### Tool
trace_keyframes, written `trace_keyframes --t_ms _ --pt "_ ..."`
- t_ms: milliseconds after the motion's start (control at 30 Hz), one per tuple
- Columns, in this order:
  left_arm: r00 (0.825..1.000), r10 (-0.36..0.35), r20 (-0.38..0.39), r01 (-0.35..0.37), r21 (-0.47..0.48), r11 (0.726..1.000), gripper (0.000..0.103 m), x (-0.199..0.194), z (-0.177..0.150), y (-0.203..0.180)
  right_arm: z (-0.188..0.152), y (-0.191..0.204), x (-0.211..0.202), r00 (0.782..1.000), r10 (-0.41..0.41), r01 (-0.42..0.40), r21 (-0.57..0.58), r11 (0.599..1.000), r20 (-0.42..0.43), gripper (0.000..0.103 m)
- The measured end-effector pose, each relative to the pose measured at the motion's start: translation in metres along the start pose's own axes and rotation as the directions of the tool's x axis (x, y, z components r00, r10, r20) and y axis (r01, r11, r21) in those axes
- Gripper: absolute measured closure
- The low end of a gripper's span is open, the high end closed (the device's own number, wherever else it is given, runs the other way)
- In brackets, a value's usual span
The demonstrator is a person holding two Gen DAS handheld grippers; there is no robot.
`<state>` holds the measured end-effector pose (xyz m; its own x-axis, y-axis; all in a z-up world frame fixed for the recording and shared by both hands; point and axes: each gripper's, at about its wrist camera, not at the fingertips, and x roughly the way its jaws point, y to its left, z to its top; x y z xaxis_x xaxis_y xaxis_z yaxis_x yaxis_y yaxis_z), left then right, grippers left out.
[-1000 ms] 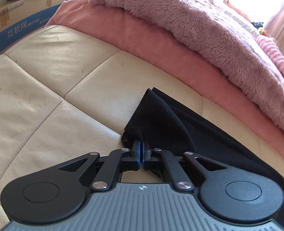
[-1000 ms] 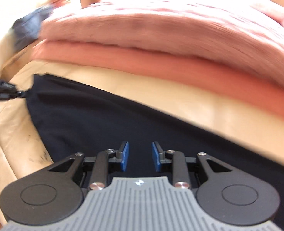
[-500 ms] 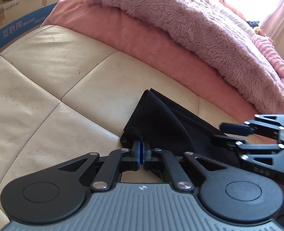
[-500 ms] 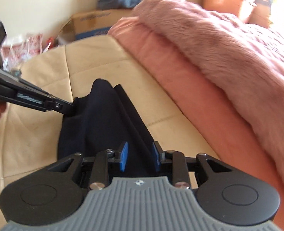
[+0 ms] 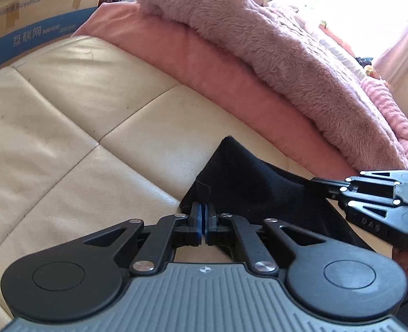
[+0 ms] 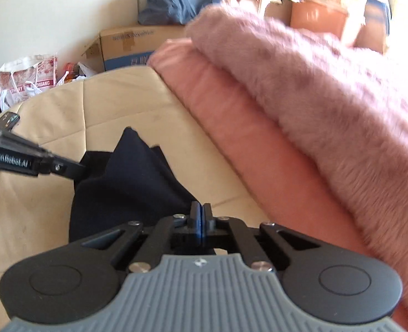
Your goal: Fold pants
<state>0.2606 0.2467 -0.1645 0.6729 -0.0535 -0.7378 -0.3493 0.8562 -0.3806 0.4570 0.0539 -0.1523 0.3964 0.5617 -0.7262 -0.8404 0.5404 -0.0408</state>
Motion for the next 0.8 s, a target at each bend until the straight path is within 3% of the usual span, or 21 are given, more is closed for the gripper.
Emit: trace_keyframes --t_ms 100,200,300,433,533,633,733,800 --pt "1.0 0.006 0.0 -0.006 0.001 1.0 0.1 -0.001 -0.001 0.003 -0.002 0.006 0.011 1.0 -0.023 0.023 0.003 1.0 -0.014 0.103" --pt "0.998 0.064 0.008 -0.064 -0.028 0.998 0.099 -0.007 0.001 0.013 -0.001 0.005 0.018 0.998 -0.046 0.048 0.036 0.998 -0.04 0.103" --pt "0.999 0.028 0.032 -0.027 -0.033 0.999 0.097 -0.018 0.007 0.018 0.002 0.007 0.006 0.996 -0.085 0.085 0.03 0.996 -0.003 0.099" --pt "0.996 -0.086 0.011 0.084 0.096 0.992 0.097 -0.022 0.009 -0.004 0.007 0.018 -0.011 0.999 0.022 -0.022 0.007 1.0 0.033 0.098" --pt "0.997 -0.076 0.017 0.071 0.193 0.979 0.097 -0.018 0.004 -0.021 0.005 0.036 -0.006 0.996 0.087 -0.088 -0.076 0.993 -0.015 0.099" --pt "0.996 -0.08 0.024 0.075 0.181 0.981 0.097 -0.01 0.006 -0.019 0.006 0.048 0.01 0.995 0.096 -0.1 -0.101 0.99 -0.04 0.099" --pt "0.997 -0.072 0.015 0.065 0.271 0.96 0.081 -0.001 0.014 -0.018 0.01 0.052 0.025 0.995 0.097 -0.099 -0.088 0.991 -0.027 0.099" --pt "0.998 -0.066 0.014 0.058 0.312 0.948 0.08 0.004 0.018 -0.016 0.015 0.054 0.031 0.994 0.109 -0.11 -0.078 0.991 -0.016 0.099"
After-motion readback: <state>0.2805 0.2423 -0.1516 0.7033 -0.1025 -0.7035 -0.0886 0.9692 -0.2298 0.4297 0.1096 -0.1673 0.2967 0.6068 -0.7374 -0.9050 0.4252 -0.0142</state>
